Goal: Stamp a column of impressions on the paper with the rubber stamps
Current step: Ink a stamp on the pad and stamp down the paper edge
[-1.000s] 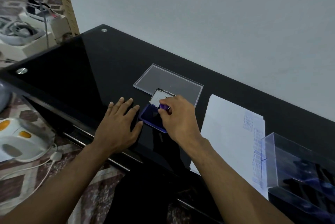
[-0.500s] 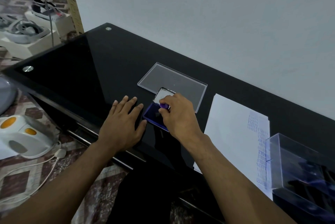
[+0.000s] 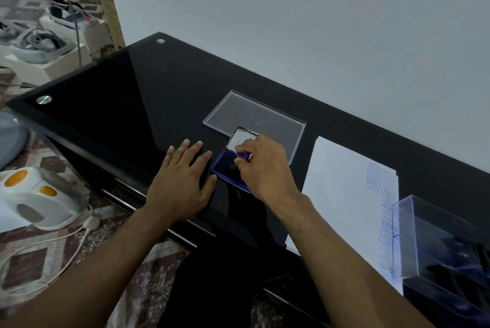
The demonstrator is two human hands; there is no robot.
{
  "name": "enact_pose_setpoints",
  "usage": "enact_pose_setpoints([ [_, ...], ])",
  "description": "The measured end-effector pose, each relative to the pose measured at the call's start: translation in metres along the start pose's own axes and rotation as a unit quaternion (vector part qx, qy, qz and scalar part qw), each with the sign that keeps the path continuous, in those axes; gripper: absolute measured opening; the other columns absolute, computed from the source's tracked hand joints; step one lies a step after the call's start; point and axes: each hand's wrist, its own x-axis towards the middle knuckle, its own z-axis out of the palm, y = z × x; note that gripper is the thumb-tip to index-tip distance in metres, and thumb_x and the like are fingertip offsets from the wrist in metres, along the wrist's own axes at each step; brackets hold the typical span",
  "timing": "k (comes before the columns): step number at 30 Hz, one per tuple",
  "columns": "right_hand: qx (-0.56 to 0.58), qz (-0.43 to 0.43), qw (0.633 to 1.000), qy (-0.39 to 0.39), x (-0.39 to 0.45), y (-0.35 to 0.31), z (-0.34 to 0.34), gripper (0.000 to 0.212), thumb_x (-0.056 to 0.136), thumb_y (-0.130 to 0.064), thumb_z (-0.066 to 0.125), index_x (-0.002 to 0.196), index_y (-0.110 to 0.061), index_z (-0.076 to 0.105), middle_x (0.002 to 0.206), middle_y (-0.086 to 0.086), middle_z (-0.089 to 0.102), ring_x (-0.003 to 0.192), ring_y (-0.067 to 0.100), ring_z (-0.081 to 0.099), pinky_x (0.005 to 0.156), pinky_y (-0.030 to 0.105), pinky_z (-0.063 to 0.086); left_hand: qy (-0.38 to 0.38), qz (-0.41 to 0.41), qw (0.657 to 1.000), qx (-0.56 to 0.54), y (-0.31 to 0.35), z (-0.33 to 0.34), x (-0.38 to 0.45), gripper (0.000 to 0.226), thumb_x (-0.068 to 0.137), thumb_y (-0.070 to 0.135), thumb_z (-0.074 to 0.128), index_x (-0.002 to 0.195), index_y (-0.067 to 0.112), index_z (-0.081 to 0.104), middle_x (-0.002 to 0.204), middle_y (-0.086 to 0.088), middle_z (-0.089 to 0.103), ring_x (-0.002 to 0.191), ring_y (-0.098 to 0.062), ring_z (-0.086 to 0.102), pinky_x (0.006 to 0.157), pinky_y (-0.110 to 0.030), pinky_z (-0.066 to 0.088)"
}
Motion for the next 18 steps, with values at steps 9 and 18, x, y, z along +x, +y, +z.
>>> enact_pose_setpoints([
  [9,0.015,0.012,0.999,-0.027,0.0005,-0.0013,-0.0065,0.027,0.096,-0.023,0.061,0.122,-0.02,0.069,0.119,0.0,0.066,0.109,0.012,0.06,0.085,0.014,0.036,0.001,0.0,1.0,0.001,0.0009,-0.0009,-0.0004,0.077,0.093,0.066,0.017,0.152,0.023,0.04,0.163,-0.007,0.03,0.155,-0.027,0.014,0.126,-0.051,0.009],
  [18,0.008,0.01,1.0,-0.025,0.001,-0.0002,-0.0039,0.026,0.095,-0.024,0.062,0.12,-0.02,0.069,0.119,0.0,0.066,0.109,0.013,0.06,0.092,0.02,0.043,0.003,0.001,1.0,-0.002,0.0019,-0.0018,-0.0007,0.077,0.093,0.065,0.018,0.152,0.022,0.041,0.162,-0.008,0.032,0.154,-0.028,0.016,0.125,-0.051,0.011],
])
